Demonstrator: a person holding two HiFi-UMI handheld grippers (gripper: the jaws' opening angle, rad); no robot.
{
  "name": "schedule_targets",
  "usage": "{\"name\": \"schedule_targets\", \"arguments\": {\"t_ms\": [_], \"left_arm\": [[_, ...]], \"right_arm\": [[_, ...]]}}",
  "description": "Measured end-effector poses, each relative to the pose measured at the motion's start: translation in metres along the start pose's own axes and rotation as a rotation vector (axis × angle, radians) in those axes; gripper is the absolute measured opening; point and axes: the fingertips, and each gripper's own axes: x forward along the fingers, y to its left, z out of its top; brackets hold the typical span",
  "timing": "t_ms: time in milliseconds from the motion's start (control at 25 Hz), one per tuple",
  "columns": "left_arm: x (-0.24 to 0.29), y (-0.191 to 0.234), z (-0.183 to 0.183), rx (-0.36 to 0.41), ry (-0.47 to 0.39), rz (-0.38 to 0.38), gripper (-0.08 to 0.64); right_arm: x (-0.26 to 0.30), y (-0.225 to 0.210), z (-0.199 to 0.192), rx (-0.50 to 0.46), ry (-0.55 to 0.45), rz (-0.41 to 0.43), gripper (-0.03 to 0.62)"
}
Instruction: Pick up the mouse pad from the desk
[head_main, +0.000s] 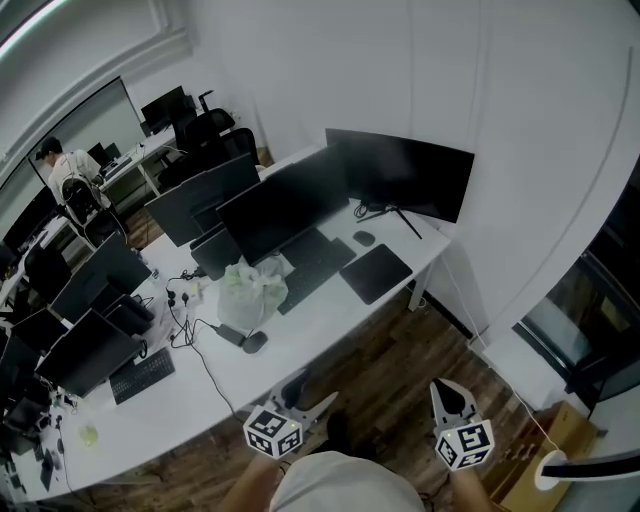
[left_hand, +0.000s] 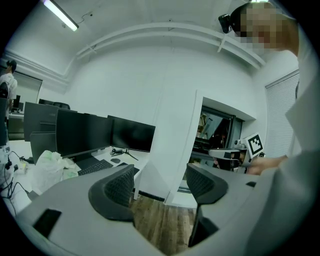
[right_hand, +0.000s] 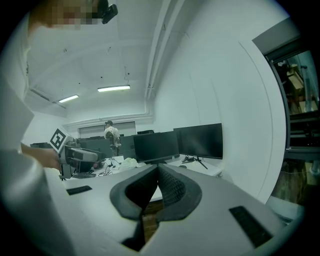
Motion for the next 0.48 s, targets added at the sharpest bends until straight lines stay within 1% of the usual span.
{"name": "schedule_targets", "arguments": {"t_ms": [280,480], "left_arm": [[0.017,0.025,0.001,-0.015,0.009,0.009,0.351],[0.041,0.056,0.007,-0.024,0.018,0.001,0.353]], "right_arm": [[0.028,-0.007,-0.002,-0.003,0.025,0.004,0.012],[0.063,-0.021,-0.002,-0.007,0.053,-0.01,0.012]]}}
